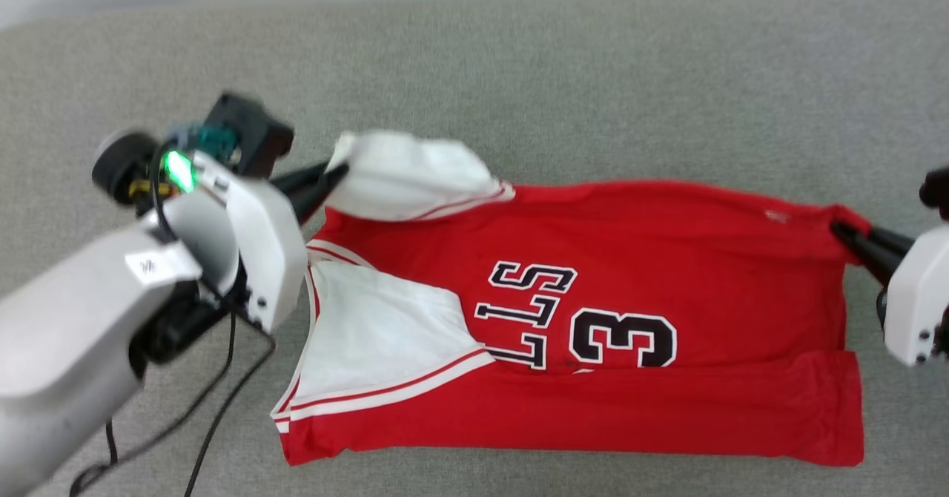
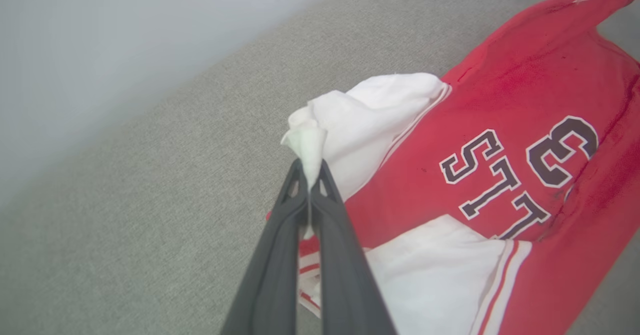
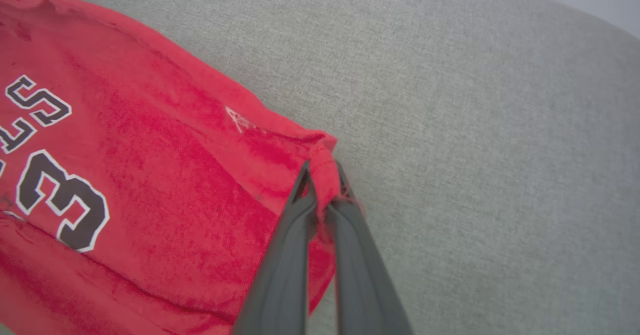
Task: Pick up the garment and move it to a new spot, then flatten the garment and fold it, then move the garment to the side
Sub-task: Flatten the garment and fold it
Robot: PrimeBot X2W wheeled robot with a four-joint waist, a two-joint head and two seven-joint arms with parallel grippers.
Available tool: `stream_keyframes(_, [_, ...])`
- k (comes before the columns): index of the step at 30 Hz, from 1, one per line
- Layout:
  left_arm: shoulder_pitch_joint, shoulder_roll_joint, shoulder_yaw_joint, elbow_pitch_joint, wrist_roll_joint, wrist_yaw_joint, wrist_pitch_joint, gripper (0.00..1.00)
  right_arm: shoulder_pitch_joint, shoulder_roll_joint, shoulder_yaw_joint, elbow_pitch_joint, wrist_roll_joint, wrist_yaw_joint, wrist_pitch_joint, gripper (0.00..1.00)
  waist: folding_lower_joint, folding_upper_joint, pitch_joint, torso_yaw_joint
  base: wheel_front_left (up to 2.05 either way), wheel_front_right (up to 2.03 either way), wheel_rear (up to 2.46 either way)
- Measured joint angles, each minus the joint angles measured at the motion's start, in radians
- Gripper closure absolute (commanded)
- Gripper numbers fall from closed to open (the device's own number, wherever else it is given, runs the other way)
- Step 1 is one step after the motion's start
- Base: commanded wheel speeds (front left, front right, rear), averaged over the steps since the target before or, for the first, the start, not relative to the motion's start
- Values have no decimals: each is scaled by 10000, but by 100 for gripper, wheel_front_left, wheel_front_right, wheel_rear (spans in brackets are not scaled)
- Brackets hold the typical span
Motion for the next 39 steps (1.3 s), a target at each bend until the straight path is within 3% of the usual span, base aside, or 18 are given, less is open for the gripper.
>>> stream_keyframes(12, [2647,700,-414,-844,-842,951,-823,100,2899,234,-963,-911,104,0,-422,100,-1,0,-1172,15,0,0,0])
stream_keyframes(19, [3796,803,-606,-1053,-1323,1383,-1220,100,4220,602,-1555,-1283,94,-2,-355,100,0,0,-1442,107,0,0,0])
stream_keyframes(33, [4525,10,-878,568,-1705,1195,-1768,100,4975,1411,-1615,-610,82,0,-265,100,1,0,-1173,68,0,0,0])
stream_keyframes(34, [4527,-19,-836,688,-1668,1239,-1893,81,4973,1459,-1626,-600,84,-2,-383,74,1,0,-1185,57,0,0,0])
stream_keyframes(35, [4555,-42,-719,754,-1668,1317,-2138,18,4970,1501,-1641,-612,82,0,-546,0,1,0,-1207,41,0,0,0])
stream_keyframes(36, [4593,-90,-546,811,-1730,1452,-2439,0,4965,1519,-1661,-639,82,0,-679,0,1,0,-1239,21,0,0,0])
stream_keyframes(39, [4798,-234,-297,828,-1661,1739,-3243,0,4963,1505,-1822,-742,104,-2,-1099,0,1,0,-1363,-20,0,0,0])
